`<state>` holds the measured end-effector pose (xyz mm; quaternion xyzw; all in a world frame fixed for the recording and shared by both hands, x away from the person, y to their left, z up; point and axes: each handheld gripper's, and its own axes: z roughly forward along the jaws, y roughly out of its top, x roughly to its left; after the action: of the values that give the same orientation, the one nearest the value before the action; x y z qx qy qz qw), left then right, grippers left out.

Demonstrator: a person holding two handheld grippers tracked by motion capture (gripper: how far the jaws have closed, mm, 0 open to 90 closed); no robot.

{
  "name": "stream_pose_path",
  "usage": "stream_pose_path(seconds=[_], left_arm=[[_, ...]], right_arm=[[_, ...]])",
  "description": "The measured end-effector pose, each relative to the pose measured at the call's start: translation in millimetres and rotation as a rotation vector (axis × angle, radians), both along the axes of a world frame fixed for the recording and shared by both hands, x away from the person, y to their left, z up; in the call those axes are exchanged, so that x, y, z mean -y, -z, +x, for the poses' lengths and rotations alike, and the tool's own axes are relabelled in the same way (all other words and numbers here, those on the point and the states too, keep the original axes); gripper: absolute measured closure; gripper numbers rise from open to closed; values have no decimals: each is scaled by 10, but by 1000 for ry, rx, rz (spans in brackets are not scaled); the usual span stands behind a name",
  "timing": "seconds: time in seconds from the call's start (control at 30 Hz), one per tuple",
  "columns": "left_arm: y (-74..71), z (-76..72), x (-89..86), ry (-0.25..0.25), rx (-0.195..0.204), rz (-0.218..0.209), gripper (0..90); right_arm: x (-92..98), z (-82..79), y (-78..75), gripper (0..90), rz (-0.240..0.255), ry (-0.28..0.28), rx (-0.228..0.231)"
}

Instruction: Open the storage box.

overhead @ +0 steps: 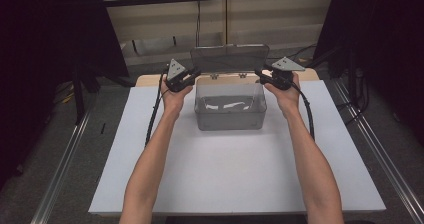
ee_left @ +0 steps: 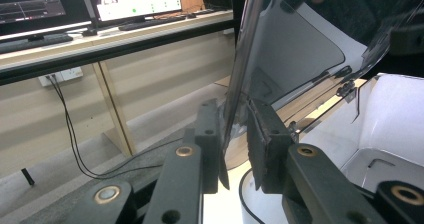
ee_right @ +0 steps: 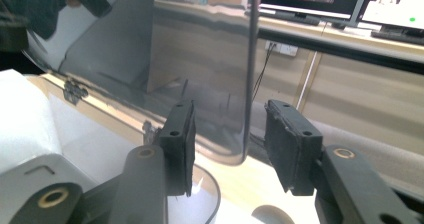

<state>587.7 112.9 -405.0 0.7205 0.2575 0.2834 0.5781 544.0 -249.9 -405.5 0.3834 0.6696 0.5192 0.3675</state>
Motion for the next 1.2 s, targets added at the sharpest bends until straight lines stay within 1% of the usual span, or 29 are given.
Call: stream_pose_path(seconds=[0.03,0.1,0.13,0.23,0.33,0.4,0.43,0.5,0.53,0.6,0.7,0.73,0.77,0.83,0.93,0.97,1.0,1.03,1.2], left_arm=[[1,3,-1,0,-1,-1,766],[-1,7,-3,0,0,1,769],[-6,11,-5,-2,-1,3,771],[-7,16,2,-5,-3,-2,774],[-6,19,2,-7,-6,-2,775],[-7,26,4,-6,-5,-6,777],[-4,30,9,-8,-6,-15,779],[-8,30,9,-12,-9,-9,780],[-5,31,10,-11,-11,-16,780],[-5,34,3,-7,-12,-15,780],[-2,42,3,-14,-8,-12,782],[5,47,8,-14,-12,-26,780],[8,50,7,-12,-14,-28,776],[16,58,-6,1,-22,-18,765],[38,68,-11,2,-26,-7,753],[40,73,-10,0,-23,-6,755],[48,75,3,3,-22,-18,756],[50,78,4,7,-17,1,745],[49,90,13,-7,-16,11,747]], right_arm=[[-8,17,27,568,-4,3,-7],[-19,33,48,588,13,1,-5],[-24,40,55,595,15,-1,-4],[-27,68,92,605,0,4,-18],[-12,83,96,628,17,13,-7],[-11,93,94,632,7,12,-14],[-16,100,95,642,7,5,-10],[-32,105,94,660,5,-3,-10],[-42,107,96,665,6,-7,-11],[-47,116,100,666,21,-2,-10],[-44,125,106,671,22,-2,-8],[-44,126,105,672,22,-3,-7],[-44,126,103,673,22,-3,-7],[-41,125,101,672,22,-6,-9],[-39,124,103,671,27,-5,-12],[-38,127,105,671,31,-6,-12],[-39,128,106,672,32,-5,-12],[-40,129,106,671,33,-3,-13],[-44,151,112,670,45,3,-14]])
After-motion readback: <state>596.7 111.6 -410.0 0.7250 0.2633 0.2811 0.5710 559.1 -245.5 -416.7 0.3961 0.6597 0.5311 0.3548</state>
